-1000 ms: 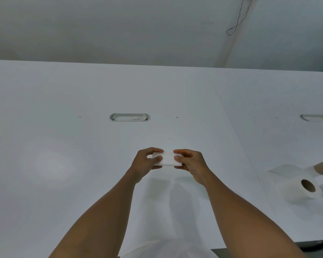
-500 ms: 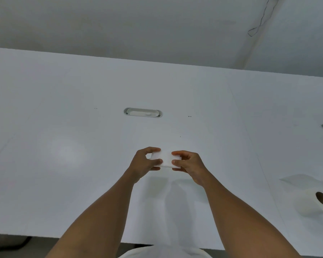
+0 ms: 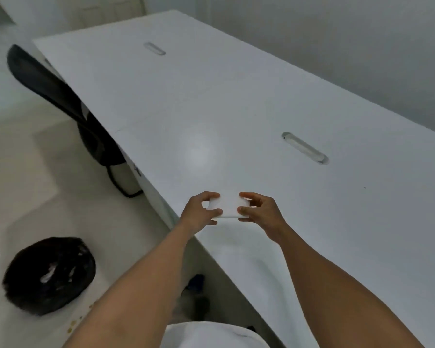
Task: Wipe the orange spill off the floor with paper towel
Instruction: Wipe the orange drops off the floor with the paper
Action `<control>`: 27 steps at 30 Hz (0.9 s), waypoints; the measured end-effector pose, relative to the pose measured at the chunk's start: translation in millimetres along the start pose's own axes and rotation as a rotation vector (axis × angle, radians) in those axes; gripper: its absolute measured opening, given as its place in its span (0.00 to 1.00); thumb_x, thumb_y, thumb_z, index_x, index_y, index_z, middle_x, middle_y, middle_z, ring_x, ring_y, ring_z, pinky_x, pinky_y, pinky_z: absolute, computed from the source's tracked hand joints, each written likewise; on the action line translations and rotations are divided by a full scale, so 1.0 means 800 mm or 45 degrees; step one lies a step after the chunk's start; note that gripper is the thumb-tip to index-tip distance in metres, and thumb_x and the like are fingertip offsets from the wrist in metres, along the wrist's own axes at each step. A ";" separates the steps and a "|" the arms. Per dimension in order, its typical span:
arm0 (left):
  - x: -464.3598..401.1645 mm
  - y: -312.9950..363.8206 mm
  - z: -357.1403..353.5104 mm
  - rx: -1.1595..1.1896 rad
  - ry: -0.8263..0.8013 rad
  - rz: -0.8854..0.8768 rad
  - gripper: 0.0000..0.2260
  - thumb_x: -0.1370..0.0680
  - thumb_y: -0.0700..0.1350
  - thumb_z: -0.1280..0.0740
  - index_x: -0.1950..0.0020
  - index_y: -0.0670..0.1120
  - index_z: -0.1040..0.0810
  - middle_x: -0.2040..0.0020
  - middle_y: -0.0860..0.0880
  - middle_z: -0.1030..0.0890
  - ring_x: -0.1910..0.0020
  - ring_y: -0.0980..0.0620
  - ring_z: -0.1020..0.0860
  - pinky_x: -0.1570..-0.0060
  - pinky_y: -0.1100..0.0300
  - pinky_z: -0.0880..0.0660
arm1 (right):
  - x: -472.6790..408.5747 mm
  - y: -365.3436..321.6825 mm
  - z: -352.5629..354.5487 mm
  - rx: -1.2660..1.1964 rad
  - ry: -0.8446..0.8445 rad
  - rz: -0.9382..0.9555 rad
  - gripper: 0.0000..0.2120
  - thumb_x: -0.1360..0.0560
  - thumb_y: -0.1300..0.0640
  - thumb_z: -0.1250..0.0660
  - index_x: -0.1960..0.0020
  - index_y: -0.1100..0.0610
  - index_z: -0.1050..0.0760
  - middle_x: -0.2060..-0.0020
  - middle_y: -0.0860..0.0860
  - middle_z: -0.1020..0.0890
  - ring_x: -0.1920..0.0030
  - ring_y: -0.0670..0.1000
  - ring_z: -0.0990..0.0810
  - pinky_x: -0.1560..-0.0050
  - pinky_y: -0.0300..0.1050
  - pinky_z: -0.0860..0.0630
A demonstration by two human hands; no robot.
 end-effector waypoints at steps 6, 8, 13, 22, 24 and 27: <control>0.104 -0.067 0.105 0.157 0.393 0.089 0.18 0.24 0.35 0.27 0.35 0.47 0.21 0.35 0.47 0.26 0.45 0.42 0.19 0.60 0.59 0.17 | 0.021 0.015 -0.136 0.145 -0.359 -0.033 0.23 0.28 0.71 0.26 0.34 0.63 0.22 0.47 0.59 0.21 0.49 0.57 0.17 0.56 0.45 0.16; 0.137 -0.087 0.139 0.184 0.497 0.099 0.18 0.23 0.35 0.28 0.35 0.47 0.21 0.34 0.46 0.26 0.43 0.41 0.20 0.57 0.57 0.16 | 0.032 0.021 -0.181 0.192 -0.456 -0.031 0.23 0.28 0.71 0.26 0.34 0.63 0.22 0.46 0.58 0.20 0.49 0.55 0.17 0.57 0.44 0.16; 0.213 -0.136 0.220 0.314 0.678 0.100 0.18 0.24 0.33 0.28 0.36 0.45 0.21 0.34 0.42 0.25 0.44 0.38 0.19 0.57 0.55 0.16 | 0.062 0.039 -0.302 0.375 -0.648 -0.048 0.24 0.27 0.71 0.27 0.32 0.66 0.24 0.41 0.60 0.21 0.48 0.59 0.18 0.56 0.46 0.15; 0.361 -0.227 0.395 0.476 0.970 0.152 0.18 0.23 0.32 0.29 0.36 0.46 0.20 0.36 0.43 0.25 0.45 0.43 0.20 0.59 0.56 0.15 | 0.134 0.090 -0.548 0.442 -0.907 -0.096 0.22 0.28 0.73 0.27 0.35 0.66 0.23 0.46 0.57 0.20 0.53 0.55 0.17 0.60 0.42 0.16; 0.393 -0.247 0.430 0.501 1.036 0.174 0.18 0.24 0.32 0.28 0.36 0.46 0.20 0.37 0.43 0.24 0.44 0.43 0.19 0.56 0.53 0.15 | 0.150 0.105 -0.596 0.464 -0.947 -0.097 0.21 0.29 0.72 0.26 0.36 0.63 0.21 0.47 0.54 0.19 0.53 0.53 0.16 0.58 0.43 0.16; 0.435 -0.273 0.470 0.502 1.128 0.210 0.18 0.25 0.32 0.28 0.38 0.48 0.19 0.39 0.44 0.22 0.45 0.44 0.19 0.53 0.51 0.15 | 0.174 0.129 -0.653 0.512 -1.012 -0.107 0.20 0.29 0.71 0.25 0.38 0.61 0.20 0.46 0.52 0.19 0.51 0.54 0.15 0.55 0.47 0.15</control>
Point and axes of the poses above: each hand's wrist, its own x-axis away from the middle knuckle, its own z-axis out of the back of the hand, y = z × x, the point moved 4 cm from there along -x, towards the middle knuckle
